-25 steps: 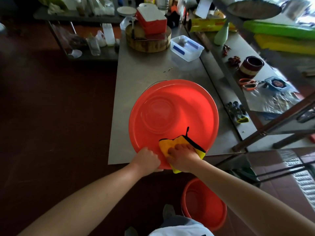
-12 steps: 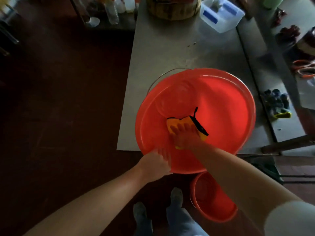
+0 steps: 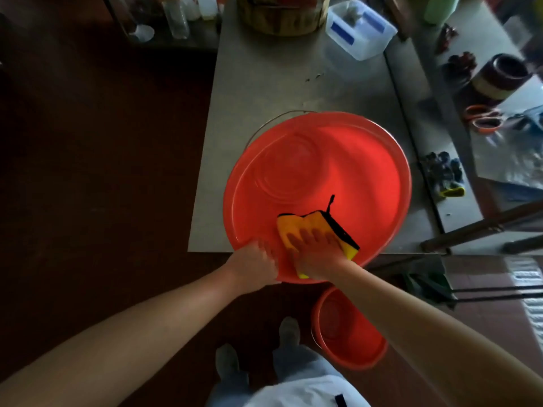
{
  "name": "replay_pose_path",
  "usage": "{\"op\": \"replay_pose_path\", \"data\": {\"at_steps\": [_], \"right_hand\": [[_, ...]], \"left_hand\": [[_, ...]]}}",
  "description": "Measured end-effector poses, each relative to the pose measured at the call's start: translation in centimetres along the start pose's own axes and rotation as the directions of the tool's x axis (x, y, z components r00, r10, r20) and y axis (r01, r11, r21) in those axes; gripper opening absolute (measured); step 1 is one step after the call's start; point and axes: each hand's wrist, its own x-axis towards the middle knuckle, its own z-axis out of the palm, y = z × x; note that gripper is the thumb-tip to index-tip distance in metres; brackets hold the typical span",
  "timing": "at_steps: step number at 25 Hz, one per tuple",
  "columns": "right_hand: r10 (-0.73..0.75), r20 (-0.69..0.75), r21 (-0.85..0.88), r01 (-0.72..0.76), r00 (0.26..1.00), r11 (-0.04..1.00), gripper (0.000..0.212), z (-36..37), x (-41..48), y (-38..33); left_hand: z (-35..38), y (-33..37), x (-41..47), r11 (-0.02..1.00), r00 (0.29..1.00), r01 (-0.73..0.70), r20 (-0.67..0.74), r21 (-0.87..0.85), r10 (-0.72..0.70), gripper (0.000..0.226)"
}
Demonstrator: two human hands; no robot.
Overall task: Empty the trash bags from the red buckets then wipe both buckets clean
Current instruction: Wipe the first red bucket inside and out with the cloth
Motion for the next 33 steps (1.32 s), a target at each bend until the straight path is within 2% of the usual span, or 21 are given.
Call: {"op": "replay_pose_path", "data": {"at_steps": [3, 6, 11, 14, 16, 18, 23, 26, 30, 33], "right_hand": [[0.032, -0.007, 0.005, -0.032, 0.999, 0.999, 0.058, 1.2, -3.2, -0.1], [0.045, 0.006, 0.038, -0.045, 0.999, 0.998, 0.059, 1.8, -3.7, -0.5], [0.038, -0.023, 0.061, -0.036, 0.999, 0.997, 0.059, 2.1, -0.1, -0.8], [0.026, -0.027, 0.022, -0.026, 0.999, 0.999, 0.059, 2.1, 3.7, 0.0], [0.024, -0.049, 0.011, -0.024, 0.999, 1.0, 0.06, 1.9, 6.4, 0.6], [0.033, -0.07, 0.001, -0.033, 0.997, 0.999, 0.06, 1.6, 8.6, 0.9], [0.025, -0.091, -0.023, -0.027, 0.996, 0.999, 0.061, 0.6, 10.1, 0.9], [0.004, -0.03, -0.028, -0.005, 1.0, 1.0, 0.062, -0.1, 7.9, 0.6], [-0.041, 0.064, -0.046, 0.044, 0.997, 0.998, 0.067, -1.0, 2.7, 0.3], [-0.061, 0.147, 0.003, 0.061, 0.987, 0.998, 0.087, -1.8, -0.8, 0.6]], "left_hand": [[-0.6, -0.5, -0.4, 0.999, 0.999, -0.035, 0.033, 0.035, 0.034, 0.054], [-0.2, -0.4, -0.8, 0.997, 0.998, -0.06, 0.004, 0.039, 0.06, 0.052], [1.9, 0.4, -0.9, 0.998, 0.999, -0.048, 0.009, 0.047, 0.048, 0.054], [3.3, 1.3, -0.9, 0.996, 0.998, -0.059, 0.031, 0.07, 0.057, 0.046], [3.9, 1.7, -1.0, 0.996, 0.995, -0.044, 0.091, 0.075, 0.037, 0.039], [4.0, 1.8, -1.2, 0.996, 0.996, 0.001, 0.091, 0.09, -0.009, 0.036], [2.9, 1.9, -1.0, 0.992, 0.992, 0.111, 0.053, 0.057, -0.114, 0.049], [1.7, 1.3, -1.0, 0.993, 0.992, 0.096, 0.074, 0.075, -0.101, 0.058], [-0.9, -0.6, -1.1, 0.999, 0.994, 0.028, 0.104, 0.046, -0.032, 0.038], [-1.2, -2.0, -1.1, 1.0, 0.989, -0.006, 0.15, -0.017, 0.009, 0.038]]}}
